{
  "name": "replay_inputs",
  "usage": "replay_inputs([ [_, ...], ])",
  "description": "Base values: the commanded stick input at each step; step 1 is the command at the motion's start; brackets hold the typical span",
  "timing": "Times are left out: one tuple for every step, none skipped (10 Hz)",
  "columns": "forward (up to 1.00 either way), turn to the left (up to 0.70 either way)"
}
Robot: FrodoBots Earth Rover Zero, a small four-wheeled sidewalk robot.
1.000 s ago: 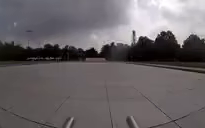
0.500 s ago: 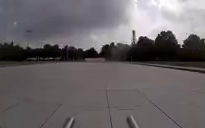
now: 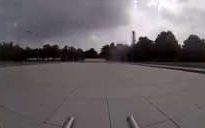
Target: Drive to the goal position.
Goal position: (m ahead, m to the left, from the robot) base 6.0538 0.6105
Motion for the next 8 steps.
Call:
replay_inputs([
  [0.7, 0.0],
  [0.7, 0.0],
  [0.7, 0.0],
  [0.7, 0.0],
  [0.7, 0.0],
  [0.7, 0.0],
  [0.7, 0.0],
  [0.7, 0.0],
])
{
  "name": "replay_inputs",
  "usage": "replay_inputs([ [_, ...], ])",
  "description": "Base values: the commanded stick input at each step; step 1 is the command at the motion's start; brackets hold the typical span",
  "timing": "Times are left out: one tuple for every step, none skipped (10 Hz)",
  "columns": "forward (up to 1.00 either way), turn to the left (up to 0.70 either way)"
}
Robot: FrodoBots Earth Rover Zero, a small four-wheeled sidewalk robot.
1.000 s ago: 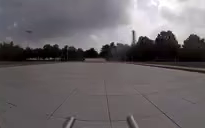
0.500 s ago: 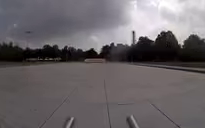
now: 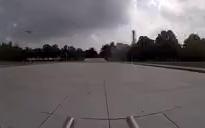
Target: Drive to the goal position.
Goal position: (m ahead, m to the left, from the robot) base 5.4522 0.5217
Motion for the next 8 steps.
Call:
replay_inputs([
  [0.7, 0.0],
  [0.7, 0.0],
  [0.7, 0.0],
  [0.7, 0.0],
  [0.7, 0.0],
  [0.7, 0.0],
  [0.7, 0.0],
  [0.7, 0.0],
])
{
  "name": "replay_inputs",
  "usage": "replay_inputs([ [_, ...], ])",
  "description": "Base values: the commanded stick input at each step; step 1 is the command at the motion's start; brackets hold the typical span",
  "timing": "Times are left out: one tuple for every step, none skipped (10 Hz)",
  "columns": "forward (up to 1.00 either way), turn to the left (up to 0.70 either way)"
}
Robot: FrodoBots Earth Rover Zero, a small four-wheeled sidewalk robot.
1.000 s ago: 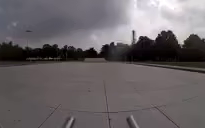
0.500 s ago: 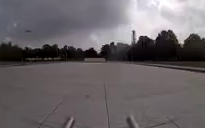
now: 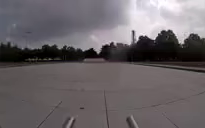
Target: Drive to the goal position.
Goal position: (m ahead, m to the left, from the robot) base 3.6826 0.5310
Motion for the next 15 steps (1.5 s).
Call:
replay_inputs([
  [0.7, 0.0],
  [0.7, 0.0],
  [0.7, 0.0],
  [0.7, 0.0],
  [0.7, 0.03],
  [0.7, 0.03],
  [0.7, 0.03],
  [0.7, 0.03],
  [0.7, 0.03],
  [0.7, 0.03],
  [0.7, 0.03],
  [0.7, 0.02],
  [0.7, 0.02],
  [0.7, 0.02],
  [0.7, 0.02],
])
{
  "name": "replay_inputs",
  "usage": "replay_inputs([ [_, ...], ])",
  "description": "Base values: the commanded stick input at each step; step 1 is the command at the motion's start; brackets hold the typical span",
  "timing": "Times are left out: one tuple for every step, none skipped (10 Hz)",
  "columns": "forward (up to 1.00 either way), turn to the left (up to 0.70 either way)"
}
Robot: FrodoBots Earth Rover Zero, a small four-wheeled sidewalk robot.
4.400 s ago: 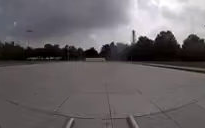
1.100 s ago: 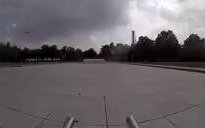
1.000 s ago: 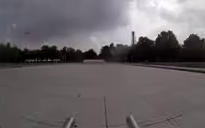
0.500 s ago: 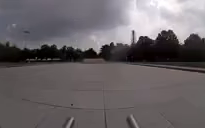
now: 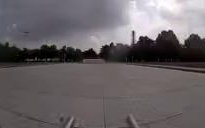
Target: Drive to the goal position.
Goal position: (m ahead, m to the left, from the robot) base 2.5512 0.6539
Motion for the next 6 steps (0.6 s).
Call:
replay_inputs([
  [0.7, 0.02],
  [0.7, 0.02],
  [0.7, 0.02],
  [0.7, 0.02],
  [0.7, 0.02],
  [0.7, 0.02],
])
